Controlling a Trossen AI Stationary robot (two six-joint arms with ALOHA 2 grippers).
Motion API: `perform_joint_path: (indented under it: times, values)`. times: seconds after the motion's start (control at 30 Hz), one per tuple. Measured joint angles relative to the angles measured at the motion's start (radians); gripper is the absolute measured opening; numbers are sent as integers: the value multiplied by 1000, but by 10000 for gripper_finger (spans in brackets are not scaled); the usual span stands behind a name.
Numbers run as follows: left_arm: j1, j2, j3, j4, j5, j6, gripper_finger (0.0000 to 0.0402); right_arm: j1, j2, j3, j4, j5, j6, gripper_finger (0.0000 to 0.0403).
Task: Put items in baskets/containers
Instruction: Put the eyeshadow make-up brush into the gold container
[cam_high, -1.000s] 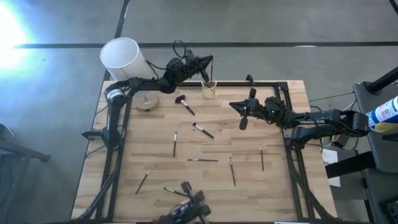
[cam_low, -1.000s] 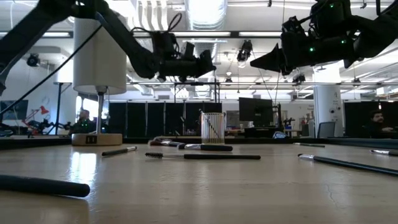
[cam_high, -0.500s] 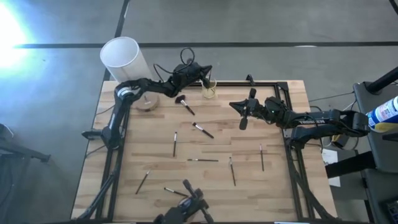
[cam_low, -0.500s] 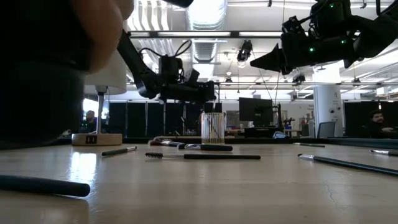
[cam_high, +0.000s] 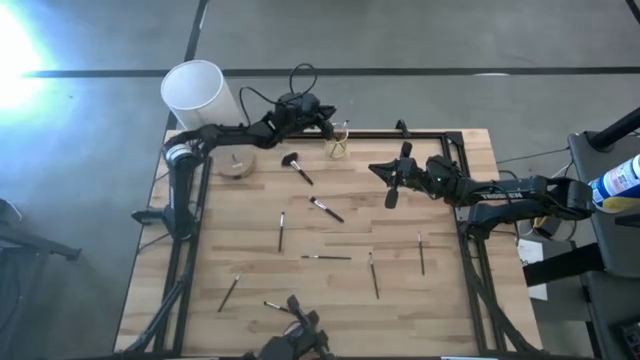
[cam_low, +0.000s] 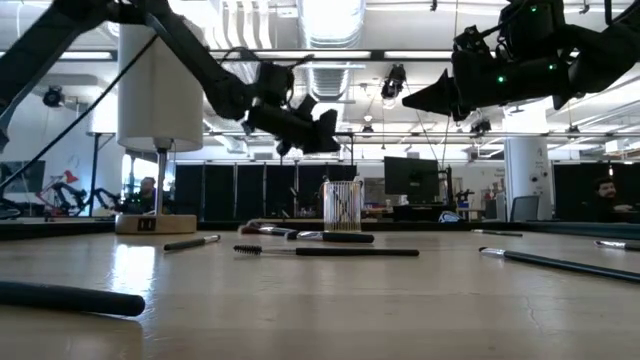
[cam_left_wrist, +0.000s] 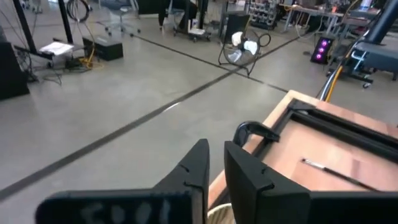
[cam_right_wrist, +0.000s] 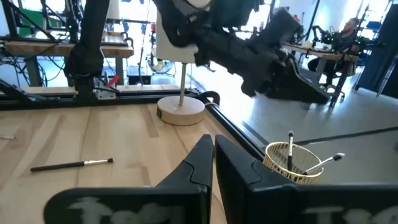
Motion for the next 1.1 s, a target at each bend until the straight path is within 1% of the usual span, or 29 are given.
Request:
perform_joint_path:
  times: [0.1, 0.17, 0.23, 0.37, 0.43, 0.53, 0.63, 0.73, 0.83, 0.93, 1.03, 1.1]
  values:
    - [-3, -51, -19, -66, 20, 5, 52, 0, 0, 0, -1, 0, 0, 13]
    - [-17, -103, -52, -94, 33, 27, 51, 0, 0, 0, -6, 0, 5, 13]
    - [-42, -168, -106, -94, 35, 54, 44, 0, 0, 0, -8, 1, 19, 13]
    - [-114, -301, -256, -81, 37, 83, 20, 0, 0, 0, -5, 18, 22, 13]
    - [-155, -357, -343, -50, 37, 74, 8, 0, 0, 1, -4, 25, 26, 13]
    - [-225, -430, -470, 50, 37, 69, 2, -3, 0, 7, -7, 31, 37, 13]
    - [-291, -480, -594, 135, 40, 72, 3, -3, 0, 14, -14, 99, 98, 13]
    - [-343, -521, -712, 203, 37, 72, 2, -3, -2, 36, -89, 190, 129, 13]
    - [-375, -549, -825, 277, 36, 72, 2, -6, -4, 77, -230, 269, 134, 13]
    - [-381, -563, -924, 357, 32, 65, 2, -18, -4, 127, -393, 333, 171, 13]
    - [-381, -571, -998, 442, 28, 43, 2, -33, 0, 174, -539, 342, 220, 13]
    - [-381, -571, -1039, 487, 28, 38, 2, -38, 7, 198, -592, 311, 241, 13]
